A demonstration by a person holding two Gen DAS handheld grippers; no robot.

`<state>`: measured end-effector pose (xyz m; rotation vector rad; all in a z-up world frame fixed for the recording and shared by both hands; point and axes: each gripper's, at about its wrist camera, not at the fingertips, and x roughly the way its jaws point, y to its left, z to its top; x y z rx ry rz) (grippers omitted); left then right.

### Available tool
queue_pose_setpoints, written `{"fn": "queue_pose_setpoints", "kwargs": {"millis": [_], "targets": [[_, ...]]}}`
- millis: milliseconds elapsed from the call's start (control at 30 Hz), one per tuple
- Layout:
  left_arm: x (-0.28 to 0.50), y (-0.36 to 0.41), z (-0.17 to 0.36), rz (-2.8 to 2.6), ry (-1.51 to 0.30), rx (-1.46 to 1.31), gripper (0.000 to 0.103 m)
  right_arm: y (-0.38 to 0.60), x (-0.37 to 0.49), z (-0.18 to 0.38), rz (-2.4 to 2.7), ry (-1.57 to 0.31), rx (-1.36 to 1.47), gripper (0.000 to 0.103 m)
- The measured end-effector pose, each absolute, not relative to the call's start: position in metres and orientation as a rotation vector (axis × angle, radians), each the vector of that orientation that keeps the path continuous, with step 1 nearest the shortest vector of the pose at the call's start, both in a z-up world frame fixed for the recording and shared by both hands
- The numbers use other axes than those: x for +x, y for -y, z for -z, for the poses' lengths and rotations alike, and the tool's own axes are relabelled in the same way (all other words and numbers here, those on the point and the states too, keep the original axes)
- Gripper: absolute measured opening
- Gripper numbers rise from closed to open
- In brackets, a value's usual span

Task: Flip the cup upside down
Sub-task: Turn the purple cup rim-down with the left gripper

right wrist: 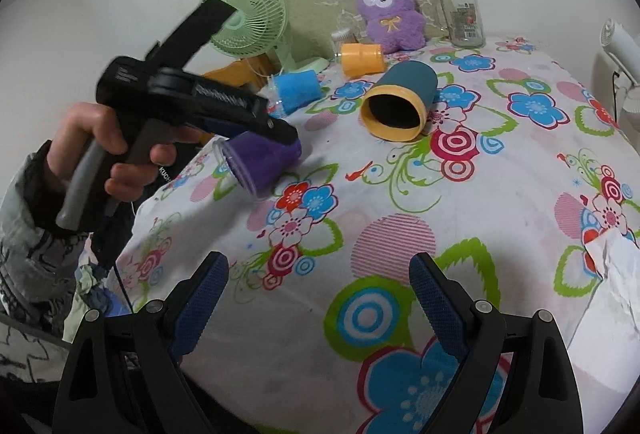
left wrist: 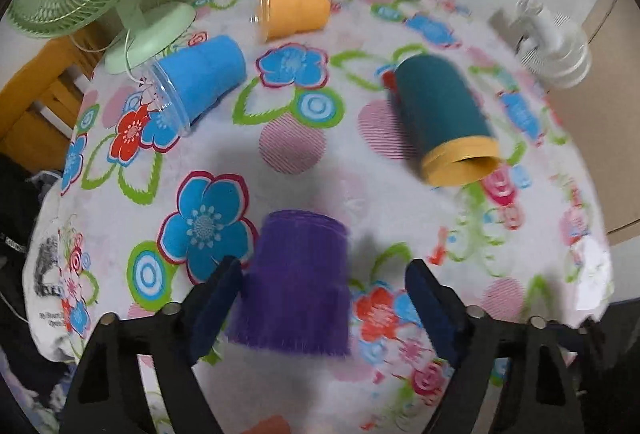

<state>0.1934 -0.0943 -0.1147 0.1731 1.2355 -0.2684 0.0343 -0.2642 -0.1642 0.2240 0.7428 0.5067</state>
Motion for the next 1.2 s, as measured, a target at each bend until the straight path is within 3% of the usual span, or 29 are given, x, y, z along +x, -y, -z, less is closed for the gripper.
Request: {"fn": "queue_pose_setpoints", "kwargs": {"millis": [267,1200], "targets": [[0.206,0.097,0.123,0.258,-1.254,0.205,0.057,0.255,0.051,0.164,-0.507,-0.760,0.212,0.093],[0.136,0.062,0.066,0.202,-0.977,0.020,0.056,0.249,0.068,0.131,-0.302,-0.727,0.142,0.093]]}}
